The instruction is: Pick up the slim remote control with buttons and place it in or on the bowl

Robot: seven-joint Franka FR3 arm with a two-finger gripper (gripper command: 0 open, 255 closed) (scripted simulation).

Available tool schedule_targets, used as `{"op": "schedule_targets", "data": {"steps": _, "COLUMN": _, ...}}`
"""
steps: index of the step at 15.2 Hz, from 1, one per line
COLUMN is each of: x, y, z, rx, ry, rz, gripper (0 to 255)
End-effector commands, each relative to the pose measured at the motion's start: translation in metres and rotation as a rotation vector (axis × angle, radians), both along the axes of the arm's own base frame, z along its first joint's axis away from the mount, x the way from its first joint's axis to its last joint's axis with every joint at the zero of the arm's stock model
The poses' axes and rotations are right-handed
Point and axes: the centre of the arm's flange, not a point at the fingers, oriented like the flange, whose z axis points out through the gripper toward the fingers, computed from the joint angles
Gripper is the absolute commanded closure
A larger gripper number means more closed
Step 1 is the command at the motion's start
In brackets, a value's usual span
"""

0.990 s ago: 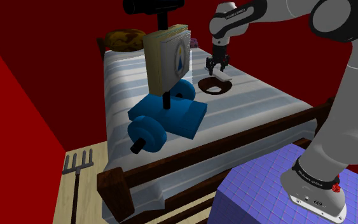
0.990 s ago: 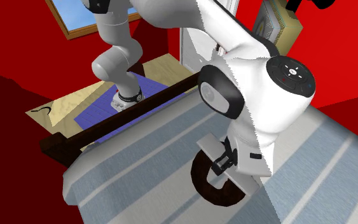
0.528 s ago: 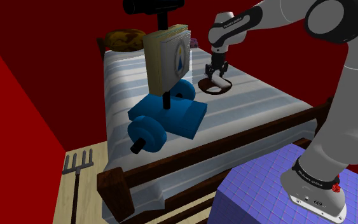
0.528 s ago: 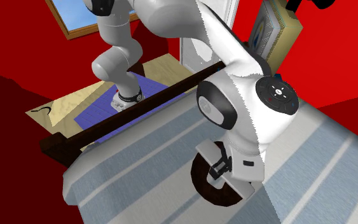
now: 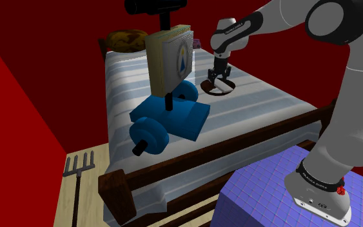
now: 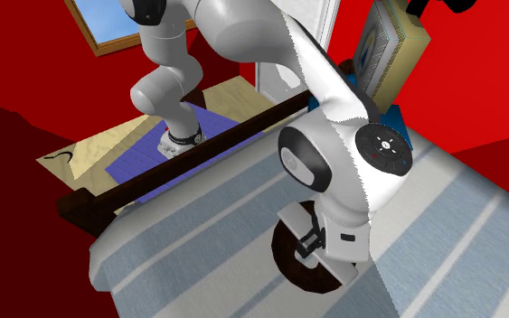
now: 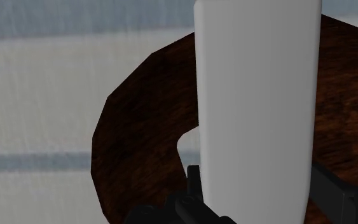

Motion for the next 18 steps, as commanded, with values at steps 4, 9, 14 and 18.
{"op": "schedule_targets", "data": {"steps": 4, "x": 0.000, "y": 0.000, "z": 0.000, "rx": 0.000, "ry": 0.000, "rz": 0.000, "gripper": 0}}
{"op": "schedule_targets", "data": {"steps": 9, "x": 0.000, "y": 0.000, "z": 0.000, "rx": 0.000, "ry": 0.000, "rz": 0.000, "gripper": 0}}
{"op": "schedule_targets", "data": {"steps": 14, "x": 0.000, "y": 0.000, "z": 0.050, "rx": 0.000, "ry": 0.000, "rz": 0.000, "gripper": 0}}
{"op": "schedule_targets", "data": {"steps": 18, "x": 0.000, "y": 0.000, "z": 0.050, "rx": 0.000, "ry": 0.000, "rz": 0.000, "gripper": 0}}
